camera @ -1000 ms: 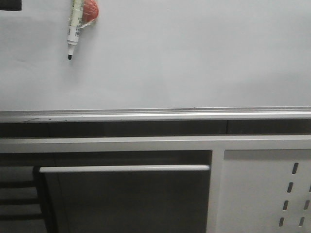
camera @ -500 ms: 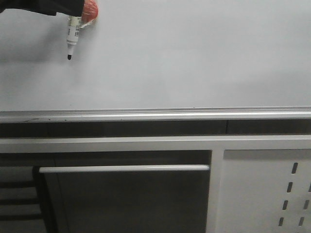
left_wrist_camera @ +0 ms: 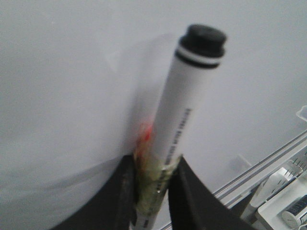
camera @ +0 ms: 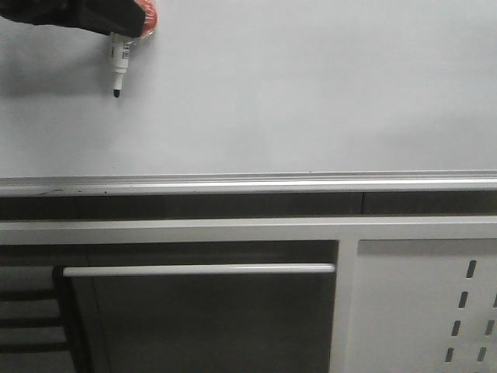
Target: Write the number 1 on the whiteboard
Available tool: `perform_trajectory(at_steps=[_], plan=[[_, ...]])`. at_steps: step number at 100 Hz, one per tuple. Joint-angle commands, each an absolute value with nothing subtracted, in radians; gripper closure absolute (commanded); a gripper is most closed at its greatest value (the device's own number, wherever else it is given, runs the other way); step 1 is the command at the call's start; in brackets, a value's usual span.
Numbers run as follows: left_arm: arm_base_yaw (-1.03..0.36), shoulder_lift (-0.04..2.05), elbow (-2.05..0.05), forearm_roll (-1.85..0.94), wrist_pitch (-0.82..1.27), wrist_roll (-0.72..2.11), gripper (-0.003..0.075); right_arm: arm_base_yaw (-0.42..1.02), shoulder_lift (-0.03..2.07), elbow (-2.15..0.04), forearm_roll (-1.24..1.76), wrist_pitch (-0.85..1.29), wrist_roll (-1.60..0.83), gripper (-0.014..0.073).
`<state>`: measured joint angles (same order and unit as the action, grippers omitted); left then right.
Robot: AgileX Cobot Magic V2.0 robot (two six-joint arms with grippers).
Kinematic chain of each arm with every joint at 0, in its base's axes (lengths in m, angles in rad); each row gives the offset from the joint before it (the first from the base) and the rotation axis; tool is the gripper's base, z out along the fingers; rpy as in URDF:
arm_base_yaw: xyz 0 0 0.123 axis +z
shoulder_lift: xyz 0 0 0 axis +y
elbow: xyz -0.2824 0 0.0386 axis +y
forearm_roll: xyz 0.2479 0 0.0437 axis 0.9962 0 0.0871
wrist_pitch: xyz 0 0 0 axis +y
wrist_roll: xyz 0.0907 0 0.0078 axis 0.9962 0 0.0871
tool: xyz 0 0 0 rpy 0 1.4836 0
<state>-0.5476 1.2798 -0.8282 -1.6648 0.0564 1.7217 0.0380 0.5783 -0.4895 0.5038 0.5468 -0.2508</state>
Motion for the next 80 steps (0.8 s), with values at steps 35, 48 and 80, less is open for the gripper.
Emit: perform_trajectory(at_steps=[35, 48, 80], plan=[[-0.550, 1.184, -0.804, -1.525, 0.353, 1.677, 0.0741, 0.040, 0.604, -0.552, 0.590, 0.592, -0.372, 0.0176], [-0.552, 1.183, -0.797, -1.298, 0.567, 1.524, 0.0741, 0.040, 0.673, -0.626, 0.823, 0.739, -0.628, 0.0176], [-0.699, 1.185, -0.797, -1.152, 0.681, 1.473, 0.0741, 0.046, 0.971, -0.853, 1.142, 1.163, -0.947, 0.0176]])
